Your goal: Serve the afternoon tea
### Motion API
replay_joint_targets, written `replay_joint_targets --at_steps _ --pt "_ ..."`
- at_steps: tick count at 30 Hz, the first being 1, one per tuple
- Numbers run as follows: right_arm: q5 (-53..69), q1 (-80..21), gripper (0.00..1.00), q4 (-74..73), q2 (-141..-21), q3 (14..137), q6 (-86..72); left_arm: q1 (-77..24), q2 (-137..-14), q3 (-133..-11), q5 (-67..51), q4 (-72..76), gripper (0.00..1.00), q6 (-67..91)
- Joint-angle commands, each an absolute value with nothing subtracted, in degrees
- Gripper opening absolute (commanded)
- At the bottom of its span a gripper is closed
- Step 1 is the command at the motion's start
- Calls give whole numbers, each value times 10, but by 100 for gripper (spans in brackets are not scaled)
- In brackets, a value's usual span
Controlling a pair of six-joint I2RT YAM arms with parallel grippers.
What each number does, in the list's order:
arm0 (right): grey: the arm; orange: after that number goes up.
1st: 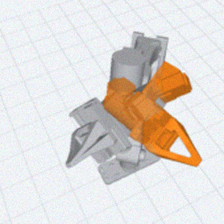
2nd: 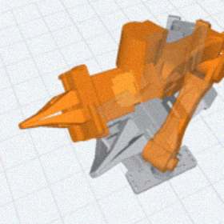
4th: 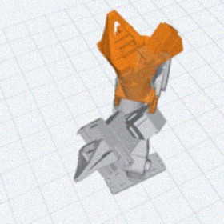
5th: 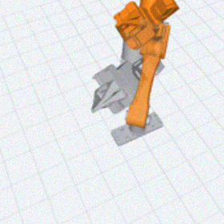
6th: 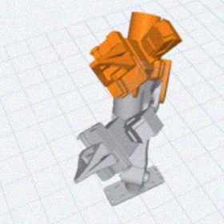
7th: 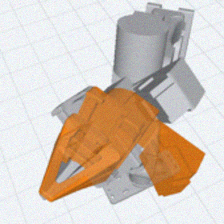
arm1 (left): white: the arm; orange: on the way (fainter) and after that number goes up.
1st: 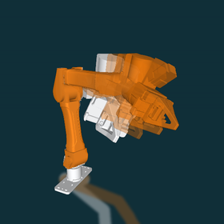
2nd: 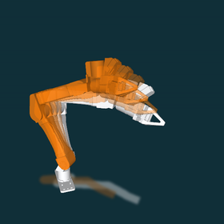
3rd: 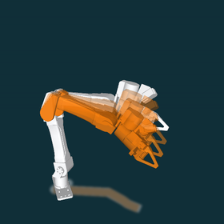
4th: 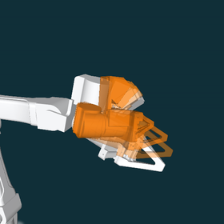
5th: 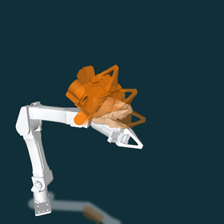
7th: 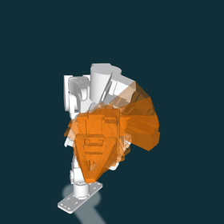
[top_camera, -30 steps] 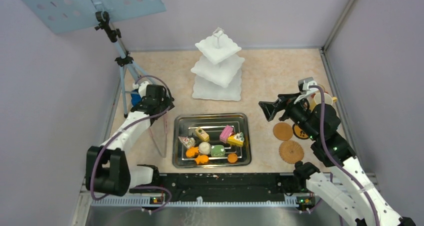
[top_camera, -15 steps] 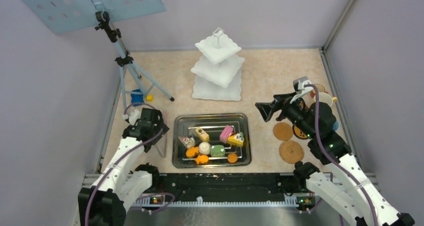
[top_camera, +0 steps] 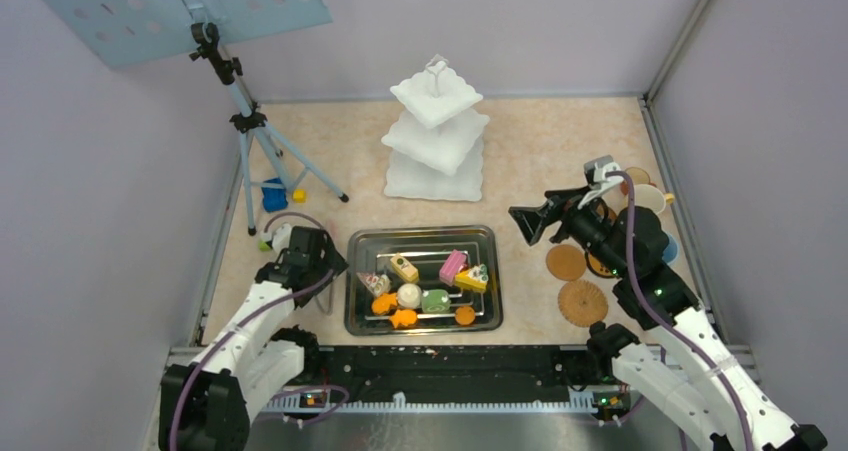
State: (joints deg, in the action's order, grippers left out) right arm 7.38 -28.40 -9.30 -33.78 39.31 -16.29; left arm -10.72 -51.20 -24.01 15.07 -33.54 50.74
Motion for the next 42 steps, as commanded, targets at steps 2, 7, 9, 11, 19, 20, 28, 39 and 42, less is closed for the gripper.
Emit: replay_joint_targets --at_steps 2,7,9,11,19,20,28,39,42 --pt "82 -289 97 -65 -347 392 -170 -110 -546 -237 162 -256 97 491" --pt "84 -288 97 -57 -349 391 -175 -109 -607 -252 178 -210 91 497" --pt "85 -288 97 -55 -350 392 -176 -109 -634 -254 188 -192 88 496" --pt "86 -288 97 -56 -351 392 -177 -109 -661 -257 198 -180 84 495" --pt "84 -289 97 -58 -353 390 -178 -110 -692 -259 191 -186 89 525" --pt "85 -288 97 -56 -352 390 -179 -110 -684 -251 187 -186 91 530" --pt "98 -288 96 -41 -362 386 -192 -110 -697 -239 165 -182 93 534" --pt "95 -288 95 -37 -357 384 -200 -110 -821 -322 163 -252 89 504" --pt "93 -288 95 -33 -356 384 -202 -110 -821 -321 170 -250 87 505"
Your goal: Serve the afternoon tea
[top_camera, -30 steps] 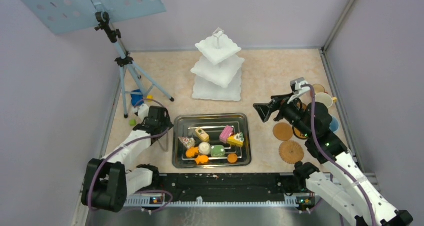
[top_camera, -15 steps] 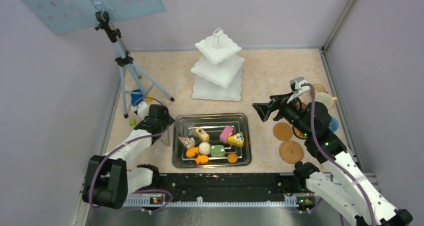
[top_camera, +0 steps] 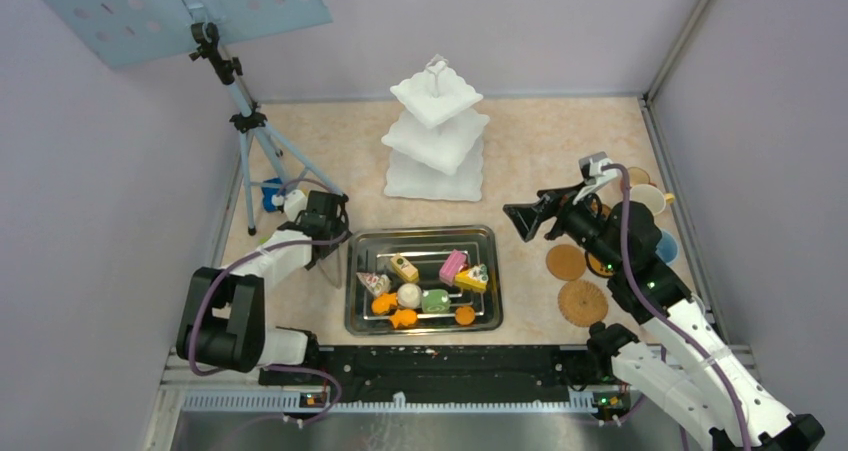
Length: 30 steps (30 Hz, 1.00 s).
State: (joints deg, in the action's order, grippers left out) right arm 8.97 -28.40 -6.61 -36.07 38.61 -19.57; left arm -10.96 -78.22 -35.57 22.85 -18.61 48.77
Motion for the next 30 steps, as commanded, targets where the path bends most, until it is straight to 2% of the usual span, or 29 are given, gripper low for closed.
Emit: replay_joint_targets --at_steps 1,4,6,13,17,30 --pt "92 -289 95 -31 -356 383 -202 -109 -816 -320 173 -250 85 508" --pt "91 -289 95 -30 -357 385 -200 -110 -786 -304 175 -240 72 510" --pt "90 -288 95 -31 -358 385 -198 -110 -760 -295 176 -239 67 510" --pt "88 -289 95 -29 -361 381 -196 -109 -704 -304 182 -290 66 520" --pt "90 -289 95 -29 -363 382 -197 -110 -655 -305 173 -320 62 524" --pt "97 -289 95 -32 -372 391 -202 -110 -512 -319 154 -406 63 526"
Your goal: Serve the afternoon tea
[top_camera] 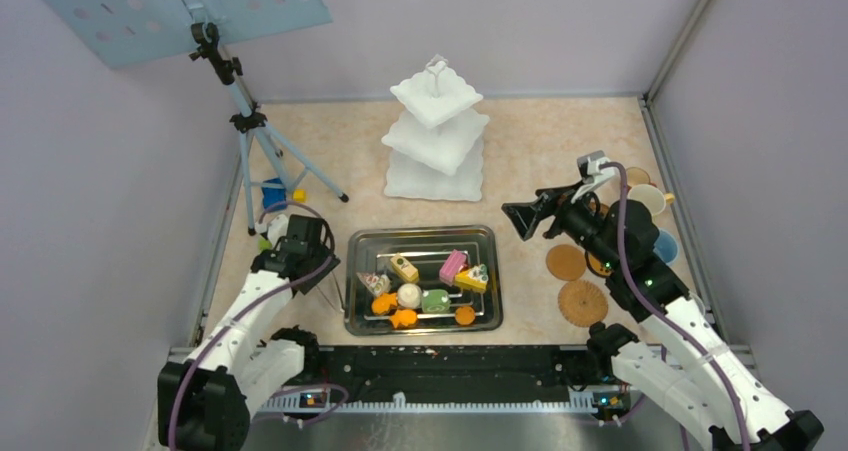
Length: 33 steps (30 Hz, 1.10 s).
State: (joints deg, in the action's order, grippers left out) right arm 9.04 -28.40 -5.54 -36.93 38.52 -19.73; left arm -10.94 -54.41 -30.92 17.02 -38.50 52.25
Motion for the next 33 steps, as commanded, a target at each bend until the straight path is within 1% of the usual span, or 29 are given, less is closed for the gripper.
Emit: replay_joint_targets --at_steps 1,6,8,13,20,22,29,33 --pt "97 -288 95 -33 -373 392 -202 -110 -505 -321 149 -408 63 527" --pt "99 -289 95 -33 -376 395 -204 -111 -489 -347 122 -429 61 513" --pt "98 -289 95 -31 -378 396 -204 -114 -485 -358 105 -434 58 501" --pt "99 -288 95 -26 -390 396 -206 -140 -486 -392 59 -445 56 458" --pt "100 -289 94 -27 -407 394 -201 -219 -513 -464 53 -510 56 414" --pt "99 -289 94 -27 -409 392 -200 -228 -520 -480 41 -524 55 400" --pt "102 -288 94 -28 -417 389 -200 -248 -559 -536 -34 -575 53 327" --pt "101 -288 94 -20 -421 385 -200 -265 -603 -563 -83 -574 53 275"
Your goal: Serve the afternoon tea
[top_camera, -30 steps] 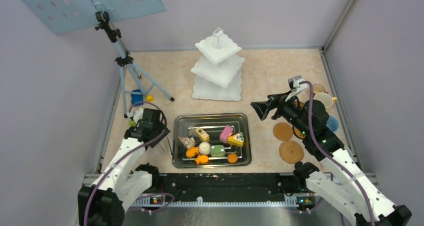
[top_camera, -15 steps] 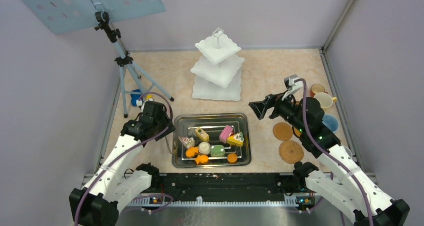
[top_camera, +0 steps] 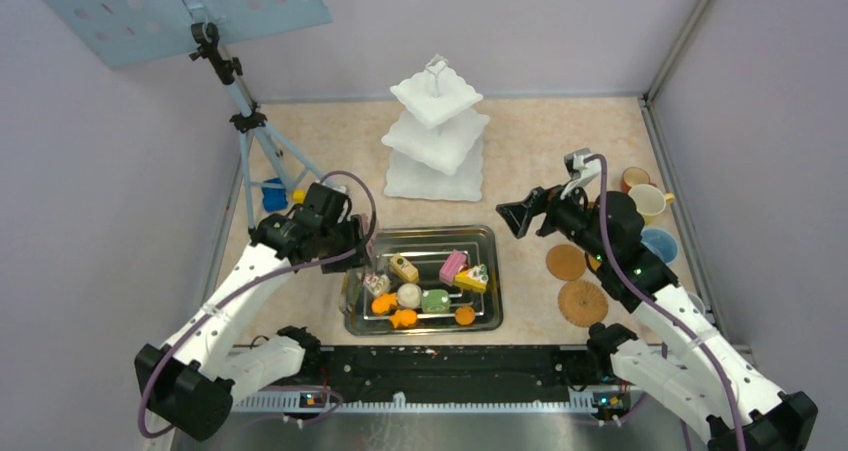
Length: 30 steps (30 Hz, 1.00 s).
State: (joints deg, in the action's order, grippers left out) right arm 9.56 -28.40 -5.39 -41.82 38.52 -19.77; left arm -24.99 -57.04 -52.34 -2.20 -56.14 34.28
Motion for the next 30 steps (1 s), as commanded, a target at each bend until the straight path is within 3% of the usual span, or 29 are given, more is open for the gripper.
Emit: replay_joint_targets --at_steps 1,14,30 --pt "101 -289 94 -19 -422 384 -200 -272 -615 -572 -88 -568 53 263" --pt "82 -289 94 -51 -408 389 -187 -363 -785 -648 -136 -483 54 109" --pt "73 -289 94 -62 -399 384 -188 -410 -854 -689 -190 -476 60 84"
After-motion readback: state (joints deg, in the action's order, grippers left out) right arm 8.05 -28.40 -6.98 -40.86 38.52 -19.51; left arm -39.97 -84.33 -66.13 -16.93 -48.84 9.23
